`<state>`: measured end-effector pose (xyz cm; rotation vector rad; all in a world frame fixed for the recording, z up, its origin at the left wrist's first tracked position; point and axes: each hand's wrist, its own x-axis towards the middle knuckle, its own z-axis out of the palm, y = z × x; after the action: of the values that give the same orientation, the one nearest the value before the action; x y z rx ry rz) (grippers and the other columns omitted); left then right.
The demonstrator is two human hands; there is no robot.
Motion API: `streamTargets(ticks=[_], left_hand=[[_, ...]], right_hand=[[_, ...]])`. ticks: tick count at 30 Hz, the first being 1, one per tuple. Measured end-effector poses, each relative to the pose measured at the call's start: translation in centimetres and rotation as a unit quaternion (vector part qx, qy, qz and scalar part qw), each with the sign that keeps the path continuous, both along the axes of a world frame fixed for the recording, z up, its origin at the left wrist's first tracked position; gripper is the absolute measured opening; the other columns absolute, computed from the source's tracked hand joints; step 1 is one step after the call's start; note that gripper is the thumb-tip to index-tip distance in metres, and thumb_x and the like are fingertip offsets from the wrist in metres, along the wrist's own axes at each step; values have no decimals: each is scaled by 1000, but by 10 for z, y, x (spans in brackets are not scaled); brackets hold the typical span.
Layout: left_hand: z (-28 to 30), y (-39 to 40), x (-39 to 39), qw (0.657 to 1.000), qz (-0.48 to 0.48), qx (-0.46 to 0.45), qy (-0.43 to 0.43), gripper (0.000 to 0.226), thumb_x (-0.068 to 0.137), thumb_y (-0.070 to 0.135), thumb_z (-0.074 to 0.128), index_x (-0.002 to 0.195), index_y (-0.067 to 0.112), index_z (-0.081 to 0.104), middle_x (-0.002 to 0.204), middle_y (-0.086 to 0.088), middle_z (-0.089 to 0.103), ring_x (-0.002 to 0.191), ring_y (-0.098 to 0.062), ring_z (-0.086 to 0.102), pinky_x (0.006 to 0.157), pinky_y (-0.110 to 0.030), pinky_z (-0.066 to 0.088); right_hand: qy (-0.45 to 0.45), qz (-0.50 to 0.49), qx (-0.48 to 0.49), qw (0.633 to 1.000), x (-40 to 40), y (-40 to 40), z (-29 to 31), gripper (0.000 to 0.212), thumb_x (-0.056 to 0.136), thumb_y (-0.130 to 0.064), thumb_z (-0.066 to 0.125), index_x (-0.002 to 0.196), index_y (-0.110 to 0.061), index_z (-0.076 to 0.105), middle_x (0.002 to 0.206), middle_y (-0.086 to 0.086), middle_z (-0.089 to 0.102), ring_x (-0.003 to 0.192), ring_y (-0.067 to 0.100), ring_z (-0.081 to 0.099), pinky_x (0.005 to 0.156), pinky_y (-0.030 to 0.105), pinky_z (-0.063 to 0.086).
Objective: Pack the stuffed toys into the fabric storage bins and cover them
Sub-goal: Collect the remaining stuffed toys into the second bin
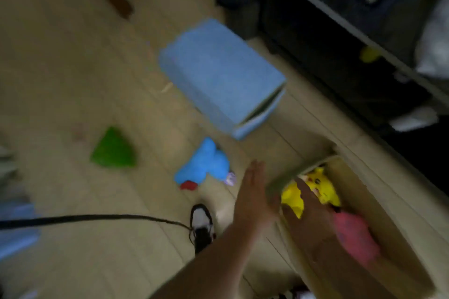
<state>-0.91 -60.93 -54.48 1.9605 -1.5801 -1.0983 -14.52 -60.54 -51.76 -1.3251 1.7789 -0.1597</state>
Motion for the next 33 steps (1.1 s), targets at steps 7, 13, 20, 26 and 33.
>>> streamTargets(ticks=[7, 13, 20, 26, 33], left_hand=[[16, -4, 172, 979, 34, 124, -161, 86, 76, 71, 25, 148, 24, 32, 162, 3, 15, 149, -19, 16, 119, -43, 12], [-8, -9, 252, 955, -16, 237, -179, 79, 85, 69, 37, 151, 31, 16, 163, 5, 3, 151, -20, -3, 118, -59, -2], [-78, -12, 284, 944, -94, 247, -199, 84, 85, 72, 35, 153, 32, 6, 164, 4, -1, 151, -24, -7, 112, -64, -10], [-170, -13, 309, 941, -137, 253, -181, 86, 89, 65, 40, 155, 28, 1, 164, 3, -7, 151, -24, -7, 117, -57, -5], [-244, 3, 295, 893, 230, 357, 147, 96, 80, 56, 63, 154, 19, 14, 159, -8, 22, 139, -27, 37, 109, -38, 38]], right_hand=[[-59, 131, 63, 988, 144, -40, -3, 66, 85, -31, 65, 143, -19, 36, 137, 3, 53, 122, 21, 53, 100, 24, 38], [-16, 186, 124, 975, 212, -52, -45, 66, 88, -31, 63, 146, -18, 33, 144, 5, 47, 129, 22, 47, 106, 29, 38], [157, 487, 70, 857, 232, -89, -124, 78, 92, -43, 50, 151, -31, 1, 160, -1, 6, 146, 24, 13, 108, 40, 35], [213, 503, 13, 838, 275, -137, -229, 89, 85, -48, 59, 150, -37, 0, 158, 3, -17, 144, 33, 6, 103, 49, 41], [165, 513, 96, 837, 283, -149, -305, 78, 66, -36, 80, 134, -32, 43, 136, 11, 27, 102, 39, 57, 74, 34, 50]])
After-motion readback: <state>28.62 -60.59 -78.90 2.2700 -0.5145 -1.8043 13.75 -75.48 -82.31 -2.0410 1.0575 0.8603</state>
